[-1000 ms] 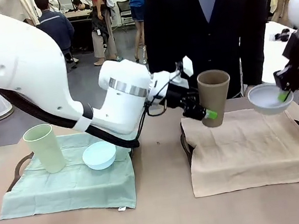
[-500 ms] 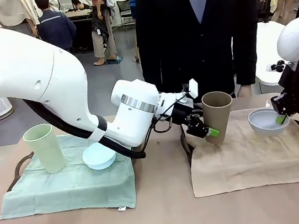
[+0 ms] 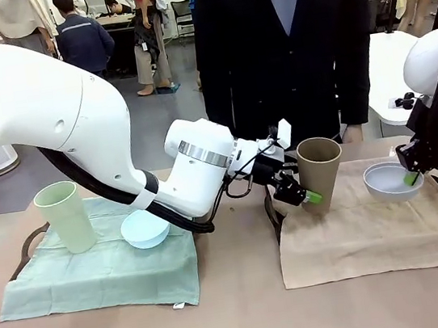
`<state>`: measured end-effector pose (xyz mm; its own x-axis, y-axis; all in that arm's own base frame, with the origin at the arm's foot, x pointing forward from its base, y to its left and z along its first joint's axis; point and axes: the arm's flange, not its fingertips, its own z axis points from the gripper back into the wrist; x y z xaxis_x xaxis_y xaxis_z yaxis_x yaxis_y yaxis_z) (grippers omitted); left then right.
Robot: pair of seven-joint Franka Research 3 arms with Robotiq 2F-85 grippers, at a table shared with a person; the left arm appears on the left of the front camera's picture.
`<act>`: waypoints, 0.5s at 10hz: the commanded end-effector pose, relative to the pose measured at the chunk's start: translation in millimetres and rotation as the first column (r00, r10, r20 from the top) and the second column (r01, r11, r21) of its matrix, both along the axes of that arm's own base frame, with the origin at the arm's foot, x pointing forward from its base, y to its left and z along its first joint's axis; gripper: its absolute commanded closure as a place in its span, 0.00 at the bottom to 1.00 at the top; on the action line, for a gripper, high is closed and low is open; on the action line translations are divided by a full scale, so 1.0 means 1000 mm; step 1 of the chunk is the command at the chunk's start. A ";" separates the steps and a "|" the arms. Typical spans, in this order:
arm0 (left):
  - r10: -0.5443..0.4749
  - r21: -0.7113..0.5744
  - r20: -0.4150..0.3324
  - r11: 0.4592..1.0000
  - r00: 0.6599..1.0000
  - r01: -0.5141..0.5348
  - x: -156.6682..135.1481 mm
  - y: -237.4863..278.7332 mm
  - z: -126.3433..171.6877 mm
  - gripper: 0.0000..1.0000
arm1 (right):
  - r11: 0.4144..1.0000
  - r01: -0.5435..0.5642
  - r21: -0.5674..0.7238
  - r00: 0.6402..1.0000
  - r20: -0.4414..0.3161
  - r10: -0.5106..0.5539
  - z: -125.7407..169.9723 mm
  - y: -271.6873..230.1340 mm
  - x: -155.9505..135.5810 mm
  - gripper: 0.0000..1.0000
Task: Set up a tray with a mat and arrange the tableware.
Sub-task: Place the Picnic Bowl and Reusable plastic cup back onto the Handle tray in front of the human's position.
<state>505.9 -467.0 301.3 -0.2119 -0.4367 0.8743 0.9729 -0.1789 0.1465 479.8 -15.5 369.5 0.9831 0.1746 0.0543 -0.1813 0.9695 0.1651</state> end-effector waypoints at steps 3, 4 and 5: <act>-0.065 -0.061 0.027 0.996 0.998 0.066 0.007 -0.006 -0.016 0.18 | 0.998 -0.048 -0.031 0.999 -0.021 0.047 -0.029 0.001 0.006 0.93; -0.073 -0.060 0.009 0.996 0.997 0.073 0.009 -0.006 -0.018 0.00 | 0.998 -0.050 -0.027 0.998 -0.030 0.049 -0.031 0.000 0.008 0.48; -0.071 -0.068 -0.004 0.995 0.997 0.071 0.011 -0.006 -0.021 0.00 | 0.998 -0.050 -0.027 0.998 -0.034 0.049 -0.034 -0.002 0.008 0.37</act>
<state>511.5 -473.5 279.9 -0.2290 -0.3912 0.8914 0.9622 -0.2298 0.1464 483.9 -11.9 337.0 0.9798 0.1999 0.0060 -0.1981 0.9664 0.1635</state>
